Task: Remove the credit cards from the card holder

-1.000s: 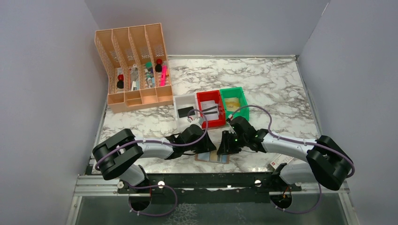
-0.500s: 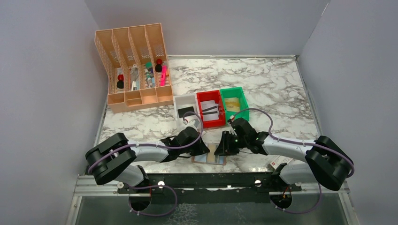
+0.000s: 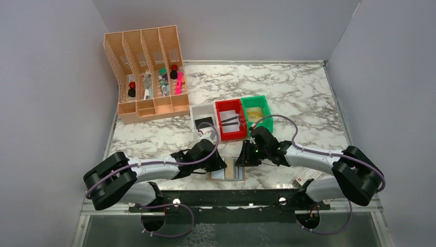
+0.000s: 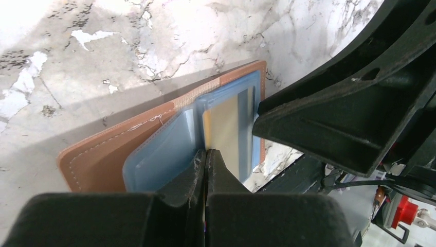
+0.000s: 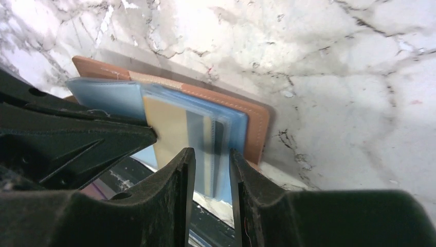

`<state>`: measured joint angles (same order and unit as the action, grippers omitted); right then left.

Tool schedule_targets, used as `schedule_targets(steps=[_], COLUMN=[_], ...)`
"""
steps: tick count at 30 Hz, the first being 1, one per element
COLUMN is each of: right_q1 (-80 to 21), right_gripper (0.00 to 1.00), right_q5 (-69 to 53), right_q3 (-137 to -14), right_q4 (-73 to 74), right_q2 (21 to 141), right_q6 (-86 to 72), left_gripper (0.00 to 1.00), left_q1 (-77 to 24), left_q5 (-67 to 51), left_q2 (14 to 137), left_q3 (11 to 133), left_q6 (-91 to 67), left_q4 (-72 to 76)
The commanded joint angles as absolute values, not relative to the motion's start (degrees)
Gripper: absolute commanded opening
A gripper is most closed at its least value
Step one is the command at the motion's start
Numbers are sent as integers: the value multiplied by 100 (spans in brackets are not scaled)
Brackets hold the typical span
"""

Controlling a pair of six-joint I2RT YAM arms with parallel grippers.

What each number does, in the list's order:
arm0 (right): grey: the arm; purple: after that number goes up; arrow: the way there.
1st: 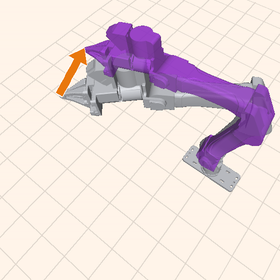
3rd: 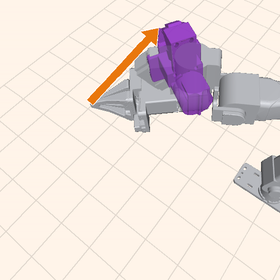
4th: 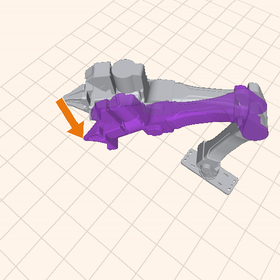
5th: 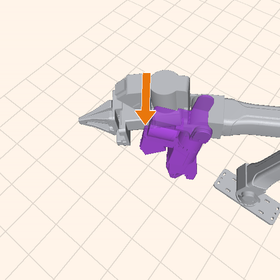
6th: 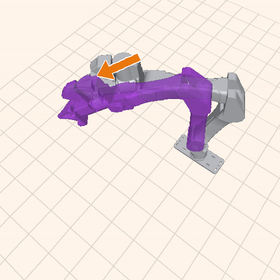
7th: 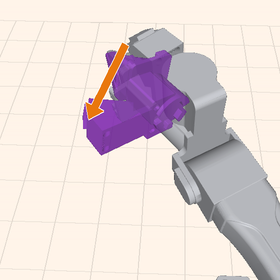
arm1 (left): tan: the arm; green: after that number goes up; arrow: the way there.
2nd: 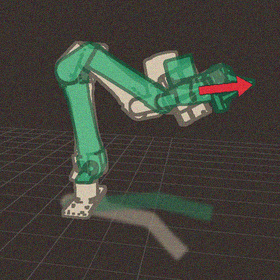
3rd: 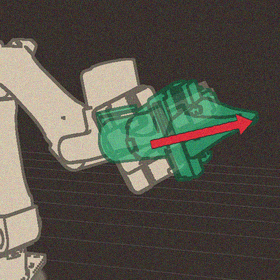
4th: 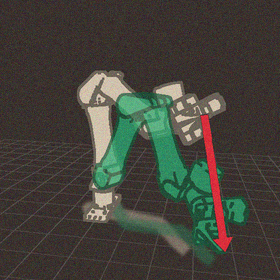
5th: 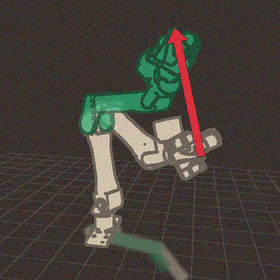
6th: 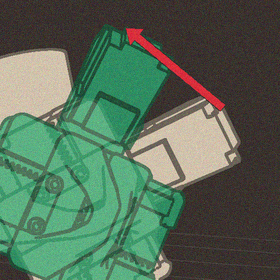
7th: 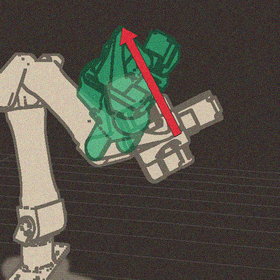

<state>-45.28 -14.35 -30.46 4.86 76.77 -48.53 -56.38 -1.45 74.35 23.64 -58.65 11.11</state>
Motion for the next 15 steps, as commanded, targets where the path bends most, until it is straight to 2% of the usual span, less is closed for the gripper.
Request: schedule_targets(steps=[1, 15], right_q1=[-4544, -4557], right_gripper=[35, 34], right_q5=[-1014, -1471], right_q3=[-3239, -3555], right_q4=[778, 550], right_q2=[7797, 7557], right_q6=[-4682, -3896], left_gripper=[0, 0], left_q1=[-5620, -5451], left_q5=[95, 182], left_q2=[7246, 6987], left_q3=[2350, 2329], left_q6=[-5707, -5617], left_q4=[792, 486])
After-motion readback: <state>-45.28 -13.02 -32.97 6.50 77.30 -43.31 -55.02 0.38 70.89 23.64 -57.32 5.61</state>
